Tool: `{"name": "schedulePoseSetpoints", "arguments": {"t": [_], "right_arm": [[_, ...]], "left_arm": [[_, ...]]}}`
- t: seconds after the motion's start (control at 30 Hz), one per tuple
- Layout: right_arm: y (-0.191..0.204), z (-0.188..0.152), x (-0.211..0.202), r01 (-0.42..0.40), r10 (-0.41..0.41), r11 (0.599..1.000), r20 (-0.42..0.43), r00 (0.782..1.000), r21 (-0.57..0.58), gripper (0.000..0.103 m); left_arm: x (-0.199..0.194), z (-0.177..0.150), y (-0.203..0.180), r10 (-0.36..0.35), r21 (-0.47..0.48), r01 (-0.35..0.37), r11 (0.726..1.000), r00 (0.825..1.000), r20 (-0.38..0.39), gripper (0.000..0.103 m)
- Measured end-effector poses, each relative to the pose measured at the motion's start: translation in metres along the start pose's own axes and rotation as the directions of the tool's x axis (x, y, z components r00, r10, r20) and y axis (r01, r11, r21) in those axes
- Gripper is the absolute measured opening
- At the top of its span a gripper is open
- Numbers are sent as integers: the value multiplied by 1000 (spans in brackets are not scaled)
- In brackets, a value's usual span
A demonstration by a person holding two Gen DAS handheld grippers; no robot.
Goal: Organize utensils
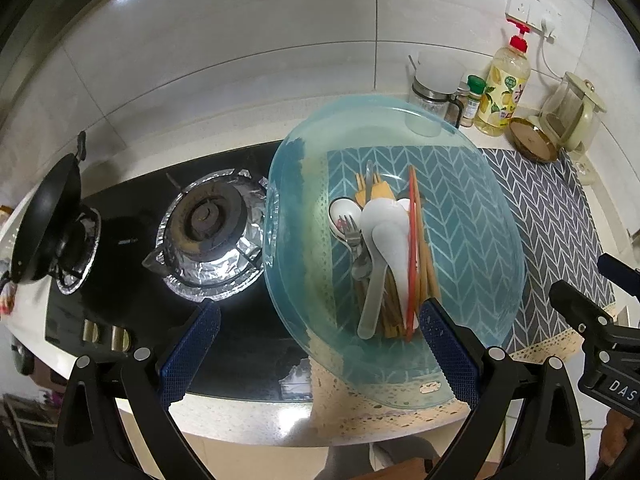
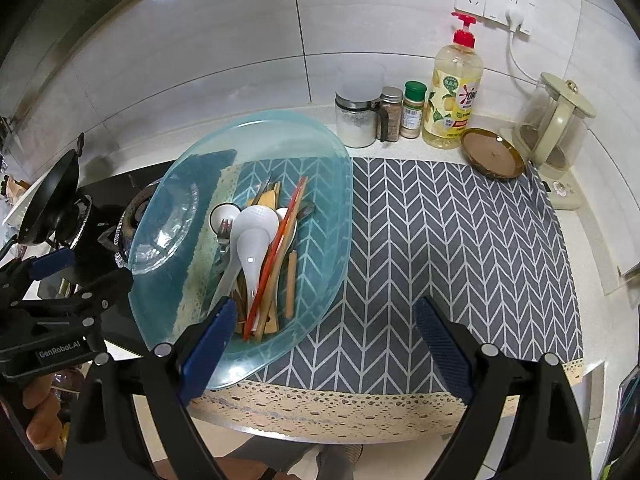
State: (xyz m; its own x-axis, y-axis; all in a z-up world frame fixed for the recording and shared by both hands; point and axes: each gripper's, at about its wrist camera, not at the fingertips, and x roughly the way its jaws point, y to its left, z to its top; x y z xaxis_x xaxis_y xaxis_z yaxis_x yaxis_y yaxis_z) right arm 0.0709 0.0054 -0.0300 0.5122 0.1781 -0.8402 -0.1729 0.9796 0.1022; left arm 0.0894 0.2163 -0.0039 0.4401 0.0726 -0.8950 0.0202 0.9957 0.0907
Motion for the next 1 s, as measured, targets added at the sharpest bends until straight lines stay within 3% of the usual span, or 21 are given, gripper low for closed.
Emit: {"name": "schedulePoseSetpoints", "arguments": {"t": [1.0], "right_arm": [[0,2,-1,11,-11,1000,4,1000,-19,88]], "left_arm": [[1,2,0,1,7,-1,1000,1000,0,99]]}}
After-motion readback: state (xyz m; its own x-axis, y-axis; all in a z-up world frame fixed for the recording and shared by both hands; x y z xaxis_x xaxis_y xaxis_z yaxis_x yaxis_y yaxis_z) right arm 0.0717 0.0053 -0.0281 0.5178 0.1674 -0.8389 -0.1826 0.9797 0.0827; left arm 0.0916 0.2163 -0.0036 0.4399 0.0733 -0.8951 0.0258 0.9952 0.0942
